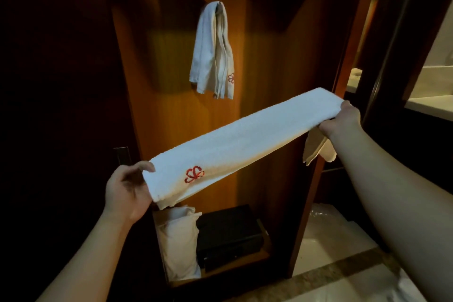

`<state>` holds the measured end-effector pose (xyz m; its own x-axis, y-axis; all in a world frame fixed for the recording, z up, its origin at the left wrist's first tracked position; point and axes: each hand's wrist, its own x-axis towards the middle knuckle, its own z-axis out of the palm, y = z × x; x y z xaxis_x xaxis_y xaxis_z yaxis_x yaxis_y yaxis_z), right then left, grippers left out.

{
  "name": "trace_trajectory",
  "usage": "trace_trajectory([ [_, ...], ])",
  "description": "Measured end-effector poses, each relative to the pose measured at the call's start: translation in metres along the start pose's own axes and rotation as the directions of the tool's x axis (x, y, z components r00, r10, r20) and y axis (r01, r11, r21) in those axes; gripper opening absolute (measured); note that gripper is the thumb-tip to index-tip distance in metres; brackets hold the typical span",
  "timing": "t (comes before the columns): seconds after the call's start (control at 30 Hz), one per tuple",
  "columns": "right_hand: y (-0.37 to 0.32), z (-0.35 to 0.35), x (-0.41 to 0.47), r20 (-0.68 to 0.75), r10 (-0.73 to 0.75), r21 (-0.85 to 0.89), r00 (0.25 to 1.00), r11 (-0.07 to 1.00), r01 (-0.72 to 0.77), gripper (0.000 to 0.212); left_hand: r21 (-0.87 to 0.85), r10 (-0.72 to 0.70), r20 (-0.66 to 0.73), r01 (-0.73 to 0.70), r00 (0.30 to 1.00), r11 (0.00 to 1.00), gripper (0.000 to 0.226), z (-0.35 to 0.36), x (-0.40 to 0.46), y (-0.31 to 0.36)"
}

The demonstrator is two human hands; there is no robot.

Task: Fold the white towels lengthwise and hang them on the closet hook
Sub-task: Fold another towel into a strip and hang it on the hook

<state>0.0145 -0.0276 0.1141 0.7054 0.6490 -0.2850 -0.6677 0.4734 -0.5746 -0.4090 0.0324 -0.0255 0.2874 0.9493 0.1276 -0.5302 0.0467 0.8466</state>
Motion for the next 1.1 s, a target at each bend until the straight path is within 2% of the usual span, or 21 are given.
trace_trajectory([
  [0.07, 0.002, 0.004, -0.002, 0.014, 0.0, 0.028, 1.0, 1.0, 0.0, 0.036, 0.032, -0.086, -0.085, 0.089, 0.993, 0.996, 0.033, 0.004, 0.004, -0.01],
  [0.13, 0.004, 0.007, -0.003, 0.027, 0.014, 0.046, 1.0, 0.999, -0.015, 0.041, 0.115, -0.158, -0.14, 0.175, 0.978, 0.978, 0.013, 0.005, 0.008, -0.021],
  [0.17, 0.004, 0.01, -0.005, 0.034, 0.027, 0.047, 0.999, 0.999, -0.028, 0.042, 0.151, -0.188, -0.141, 0.208, 0.972, 0.966, 0.011, 0.002, 0.01, -0.028],
  [0.27, 0.006, 0.022, -0.013, 0.058, 0.055, 0.073, 0.997, 0.996, -0.059, 0.041, 0.13, -0.296, -0.19, 0.323, 0.936, 0.937, 0.028, -0.009, 0.019, -0.054],
  [0.37, 0.012, 0.043, -0.032, 0.118, 0.103, 0.108, 0.988, 0.987, -0.116, 0.031, 0.174, -0.315, -0.299, 0.376, 0.901, 0.91, 0.045, -0.011, 0.026, -0.087],
  [0.47, 0.021, 0.066, -0.05, 0.174, 0.122, 0.153, 0.977, 0.977, -0.149, 0.025, 0.199, -0.312, -0.35, 0.396, 0.883, 0.897, 0.047, -0.004, 0.029, -0.119],
  [0.63, 0.034, 0.097, -0.078, 0.263, 0.077, 0.093, 0.962, 0.99, -0.105, 0.039, 0.225, -0.412, -0.356, 0.505, 0.839, 0.834, 0.059, 0.022, 0.026, -0.134],
  [0.73, 0.04, 0.106, -0.083, 0.31, 0.072, -0.048, 0.948, 0.997, -0.06, 0.06, 0.383, -0.314, -0.382, 0.458, 0.869, 0.802, 0.053, 0.04, 0.023, -0.119],
  [0.8, 0.046, 0.11, -0.082, 0.341, 0.059, -0.133, 0.938, 0.991, -0.014, 0.069, 0.43, -0.193, -0.301, 0.314, 0.934, 0.847, 0.032, 0.062, 0.019, -0.097],
  [0.87, 0.054, 0.115, -0.083, 0.395, 0.034, -0.241, 0.918, 0.968, 0.067, 0.071, 0.385, -0.072, -0.141, 0.122, 0.987, 0.915, 0.023, 0.092, 0.013, -0.071],
  [0.93, 0.063, 0.121, -0.087, 0.445, -0.021, -0.369, 0.895, 0.907, 0.204, 0.067, 0.359, -0.019, 0.065, -0.006, 0.998, 0.933, 0.042, 0.125, 0.011, -0.048],
  [1.0, 0.069, 0.127, -0.09, 0.499, -0.078, -0.505, 0.863, 0.783, 0.363, 0.064, 0.369, -0.043, 0.223, -0.044, 0.974, 0.928, 0.064, 0.156, 0.013, -0.034],
  [1.07, 0.071, 0.134, -0.095, 0.556, -0.096, -0.591, 0.825, 0.652, 0.475, 0.071, 0.443, -0.07, 0.307, -0.077, 0.949, 0.893, 0.082, 0.179, 0.018, -0.029],
  [1.1, 0.07, 0.138, -0.098, 0.577, -0.097, -0.6, 0.811, 0.622, 0.502, 0.073, 0.478, -0.086, 0.324, -0.085, 0.942, 0.874, 0.091, 0.189, 0.02, -0.029],
])
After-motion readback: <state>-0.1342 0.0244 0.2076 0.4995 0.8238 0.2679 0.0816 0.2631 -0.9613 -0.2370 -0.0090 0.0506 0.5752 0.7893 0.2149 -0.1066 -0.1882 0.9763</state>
